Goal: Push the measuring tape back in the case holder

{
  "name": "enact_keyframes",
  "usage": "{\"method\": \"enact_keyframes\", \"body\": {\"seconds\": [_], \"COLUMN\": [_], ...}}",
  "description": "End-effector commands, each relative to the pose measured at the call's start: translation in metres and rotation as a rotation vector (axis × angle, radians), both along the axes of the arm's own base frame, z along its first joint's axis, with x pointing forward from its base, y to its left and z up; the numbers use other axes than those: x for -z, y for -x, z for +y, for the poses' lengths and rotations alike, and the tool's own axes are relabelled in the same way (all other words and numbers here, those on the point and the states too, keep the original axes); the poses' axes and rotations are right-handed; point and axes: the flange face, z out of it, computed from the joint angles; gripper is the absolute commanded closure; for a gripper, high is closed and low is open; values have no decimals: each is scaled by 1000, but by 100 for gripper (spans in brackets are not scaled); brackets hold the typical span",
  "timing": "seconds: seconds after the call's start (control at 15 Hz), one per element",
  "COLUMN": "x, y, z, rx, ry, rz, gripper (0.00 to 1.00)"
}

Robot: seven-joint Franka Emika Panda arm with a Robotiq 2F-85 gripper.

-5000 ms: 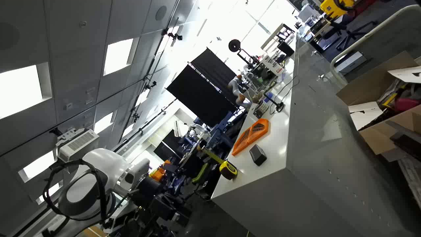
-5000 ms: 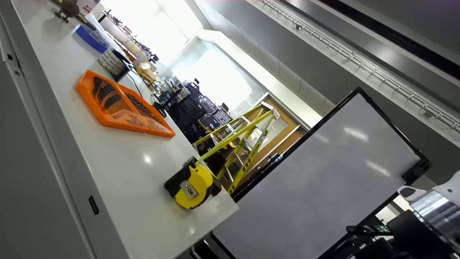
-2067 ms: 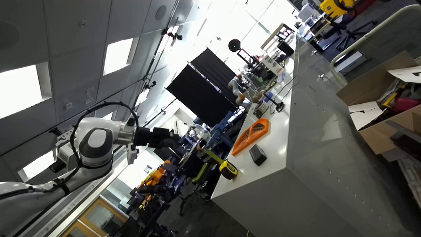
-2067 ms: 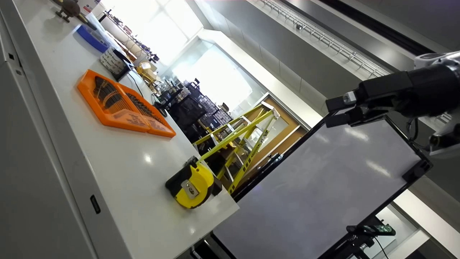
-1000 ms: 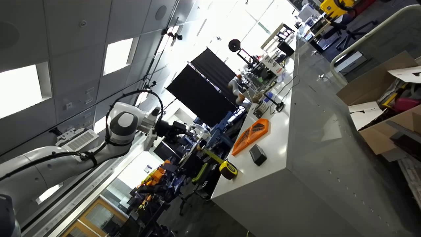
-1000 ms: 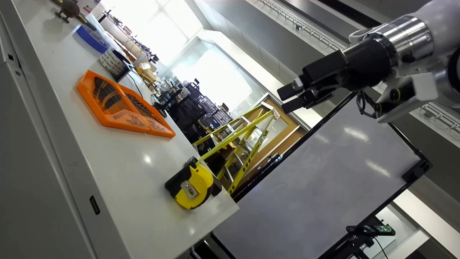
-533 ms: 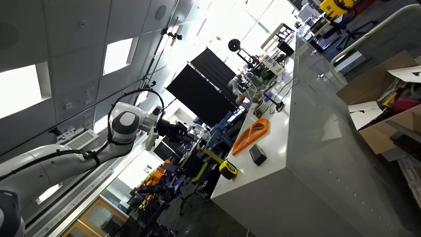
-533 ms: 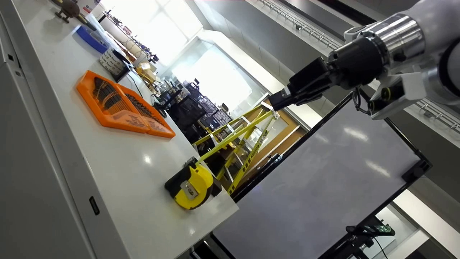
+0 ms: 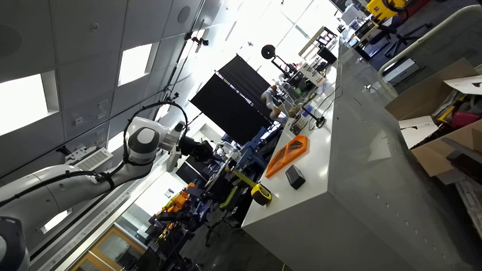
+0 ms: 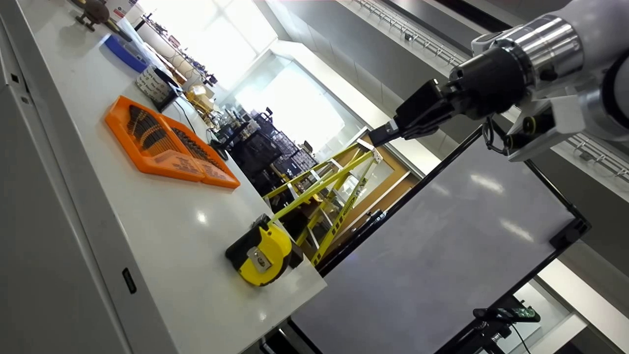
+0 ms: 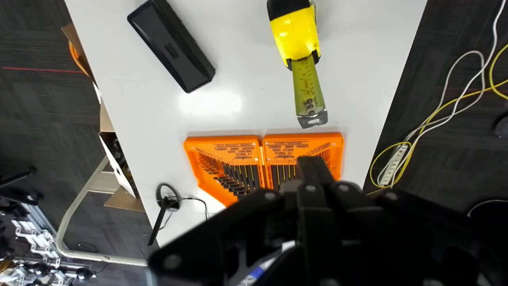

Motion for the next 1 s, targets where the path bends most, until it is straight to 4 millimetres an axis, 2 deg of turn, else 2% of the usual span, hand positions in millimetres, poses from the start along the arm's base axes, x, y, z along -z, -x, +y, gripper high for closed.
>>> {"method": "enact_keyframes", "body": {"seconds": [0.0,0.93], "x": [-1,26], "y": [0,-6], "z": [1,12], "rx": [0,-16], "ry": [1,5], "rz": [1,82], "gripper": [99,100]}}
